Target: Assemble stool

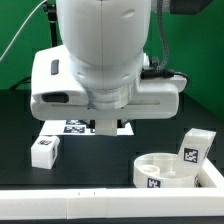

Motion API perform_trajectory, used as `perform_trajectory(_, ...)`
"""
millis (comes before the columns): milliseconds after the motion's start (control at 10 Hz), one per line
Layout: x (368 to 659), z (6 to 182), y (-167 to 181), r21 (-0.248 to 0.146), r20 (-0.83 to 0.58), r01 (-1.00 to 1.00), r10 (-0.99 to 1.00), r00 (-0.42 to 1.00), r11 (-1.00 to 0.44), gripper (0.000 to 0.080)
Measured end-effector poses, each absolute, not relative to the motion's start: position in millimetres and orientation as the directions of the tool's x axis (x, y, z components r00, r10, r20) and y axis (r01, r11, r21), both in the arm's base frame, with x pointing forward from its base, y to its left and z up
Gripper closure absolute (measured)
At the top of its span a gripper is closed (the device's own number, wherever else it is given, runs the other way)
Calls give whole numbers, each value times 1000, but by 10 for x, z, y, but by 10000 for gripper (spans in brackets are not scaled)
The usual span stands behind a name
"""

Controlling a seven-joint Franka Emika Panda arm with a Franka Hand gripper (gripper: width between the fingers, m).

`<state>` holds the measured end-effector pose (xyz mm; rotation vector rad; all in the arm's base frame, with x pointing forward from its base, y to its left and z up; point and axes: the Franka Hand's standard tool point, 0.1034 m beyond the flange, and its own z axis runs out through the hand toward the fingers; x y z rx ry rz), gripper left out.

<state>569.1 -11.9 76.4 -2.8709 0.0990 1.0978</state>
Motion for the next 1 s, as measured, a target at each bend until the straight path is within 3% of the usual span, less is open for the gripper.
perform_trajectory(200, 5752, 753, -131, -39, -644, -83, -39, 764, -996, 473)
perform_trajectory(300, 5936, 792, -142, -38, -542, -78, -45, 839, -996, 473)
perform_trajectory(700, 6150, 1066, -60, -36, -252, -66, -54, 966, -997, 473)
perform_trajectory(1000, 6240, 1056, -106, -20, -23, -68, -68, 997, -997, 473)
